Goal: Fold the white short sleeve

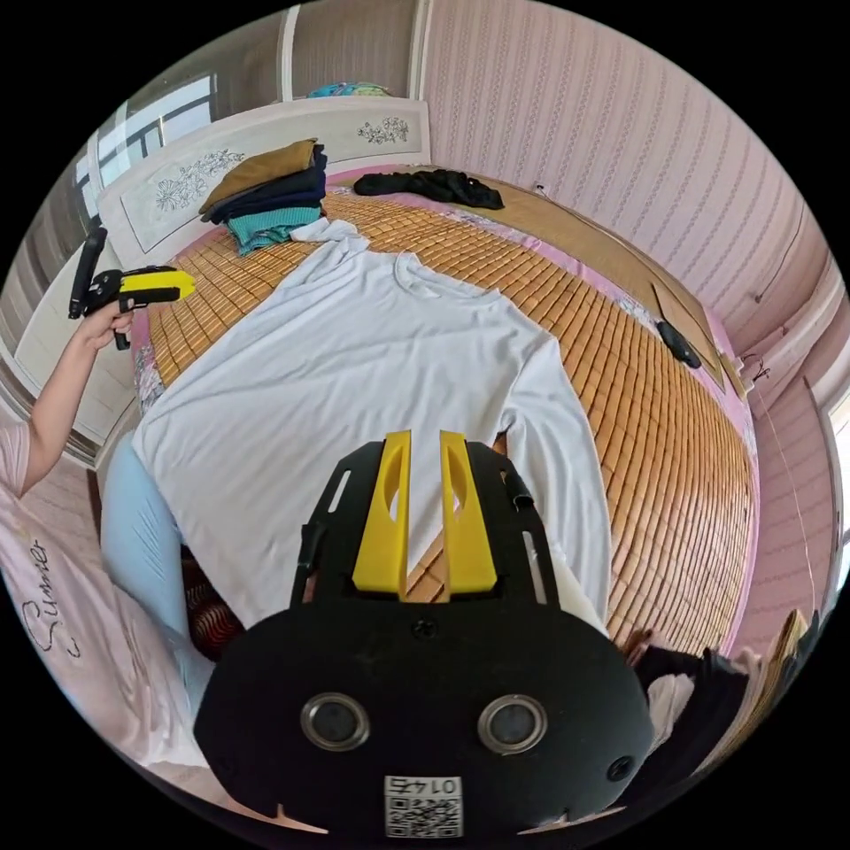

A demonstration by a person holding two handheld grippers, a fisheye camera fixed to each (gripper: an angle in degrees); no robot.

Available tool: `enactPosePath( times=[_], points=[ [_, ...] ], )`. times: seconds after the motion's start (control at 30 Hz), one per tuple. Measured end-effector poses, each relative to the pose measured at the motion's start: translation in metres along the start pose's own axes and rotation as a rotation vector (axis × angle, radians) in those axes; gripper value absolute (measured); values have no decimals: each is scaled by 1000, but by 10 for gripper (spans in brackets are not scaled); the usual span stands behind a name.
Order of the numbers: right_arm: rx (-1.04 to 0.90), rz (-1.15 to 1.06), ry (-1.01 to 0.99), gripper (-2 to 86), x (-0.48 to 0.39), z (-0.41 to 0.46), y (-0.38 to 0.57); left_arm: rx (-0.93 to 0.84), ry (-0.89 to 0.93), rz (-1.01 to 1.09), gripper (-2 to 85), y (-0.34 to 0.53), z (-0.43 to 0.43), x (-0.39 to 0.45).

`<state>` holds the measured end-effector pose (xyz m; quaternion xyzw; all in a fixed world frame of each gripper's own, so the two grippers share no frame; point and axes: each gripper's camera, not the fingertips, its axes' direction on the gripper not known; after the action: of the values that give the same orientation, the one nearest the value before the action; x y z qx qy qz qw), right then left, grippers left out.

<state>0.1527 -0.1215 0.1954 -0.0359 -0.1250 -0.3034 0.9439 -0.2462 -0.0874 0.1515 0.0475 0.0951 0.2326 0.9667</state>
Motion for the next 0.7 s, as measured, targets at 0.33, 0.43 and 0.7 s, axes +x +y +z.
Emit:
enactPosePath(
  times=[0.33, 0.43, 0.7],
  points=[
    [-15, 62, 13, 80, 72, 139, -166, -227, -81, 18, 78, -144, 183, -3],
    [-127, 82, -43, 31, 88, 170, -177, -242, -76, 83, 27, -143, 195, 3],
    [-92, 60, -47, -6, 103, 179, -188, -228, -83, 30, -3, -150, 203, -4]
  ],
)
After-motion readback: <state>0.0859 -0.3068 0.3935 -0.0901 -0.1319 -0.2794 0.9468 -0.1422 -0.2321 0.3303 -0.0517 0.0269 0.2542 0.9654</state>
